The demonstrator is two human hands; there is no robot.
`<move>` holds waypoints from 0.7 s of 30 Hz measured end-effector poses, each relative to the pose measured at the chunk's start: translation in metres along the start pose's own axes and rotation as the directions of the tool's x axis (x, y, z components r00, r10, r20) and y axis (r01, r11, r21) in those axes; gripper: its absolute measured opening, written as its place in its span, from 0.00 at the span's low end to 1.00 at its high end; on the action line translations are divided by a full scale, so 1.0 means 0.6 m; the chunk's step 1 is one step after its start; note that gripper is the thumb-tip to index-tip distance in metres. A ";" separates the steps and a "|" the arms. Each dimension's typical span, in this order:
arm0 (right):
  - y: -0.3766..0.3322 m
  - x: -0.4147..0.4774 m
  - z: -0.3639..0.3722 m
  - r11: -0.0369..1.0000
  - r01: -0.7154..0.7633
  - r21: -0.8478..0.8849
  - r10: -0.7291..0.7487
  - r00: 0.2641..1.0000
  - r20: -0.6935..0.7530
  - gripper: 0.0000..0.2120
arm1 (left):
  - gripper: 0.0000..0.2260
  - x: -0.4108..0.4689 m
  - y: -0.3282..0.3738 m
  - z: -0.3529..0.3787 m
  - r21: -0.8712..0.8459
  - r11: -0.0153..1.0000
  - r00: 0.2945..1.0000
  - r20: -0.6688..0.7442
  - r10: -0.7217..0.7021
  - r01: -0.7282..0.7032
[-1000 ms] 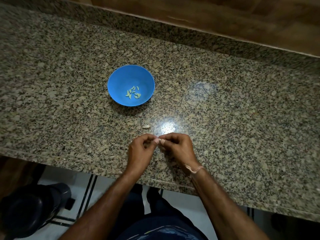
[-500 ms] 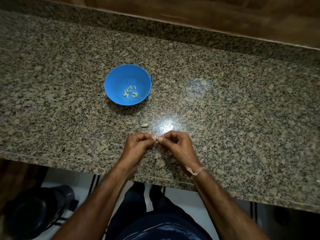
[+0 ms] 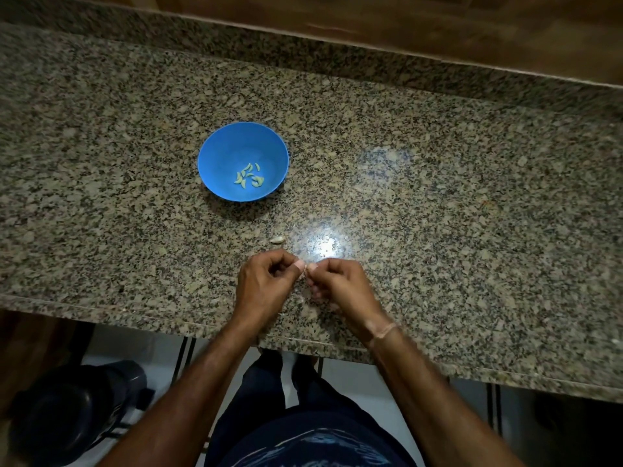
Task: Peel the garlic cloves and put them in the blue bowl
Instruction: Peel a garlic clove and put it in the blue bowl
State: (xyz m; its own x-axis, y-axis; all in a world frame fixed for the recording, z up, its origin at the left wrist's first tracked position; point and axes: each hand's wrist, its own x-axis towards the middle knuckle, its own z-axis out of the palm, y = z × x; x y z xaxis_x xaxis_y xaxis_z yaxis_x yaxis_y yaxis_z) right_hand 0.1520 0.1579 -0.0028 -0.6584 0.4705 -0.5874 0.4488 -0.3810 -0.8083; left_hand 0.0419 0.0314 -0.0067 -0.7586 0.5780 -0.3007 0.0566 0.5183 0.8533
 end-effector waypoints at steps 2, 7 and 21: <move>0.007 -0.002 0.004 0.846 0.264 -0.463 -0.310 0.951 -0.023 0.10 | 0.07 0.000 -0.002 0.000 -0.036 0.998 0.997 0.055 -0.054 0.056; 0.006 0.006 0.007 0.914 0.164 -0.372 -0.192 0.981 -0.039 0.14 | 0.08 -0.015 0.002 0.004 0.229 0.965 0.992 0.013 0.126 -0.125; 0.003 -0.001 0.008 0.748 0.302 -0.591 -0.340 0.939 0.049 0.13 | 0.11 -0.006 0.001 0.005 -0.171 0.955 0.954 0.217 -0.205 0.244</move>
State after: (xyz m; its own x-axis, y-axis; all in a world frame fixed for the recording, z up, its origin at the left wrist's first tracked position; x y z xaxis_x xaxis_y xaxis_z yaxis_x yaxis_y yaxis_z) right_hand 0.1506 0.1531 -0.0037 -0.8008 0.5321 -0.2750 0.4939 0.3269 -0.8057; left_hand 0.0465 0.0313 -0.0063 -0.5950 0.5822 -0.5542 -0.2418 0.5279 0.8141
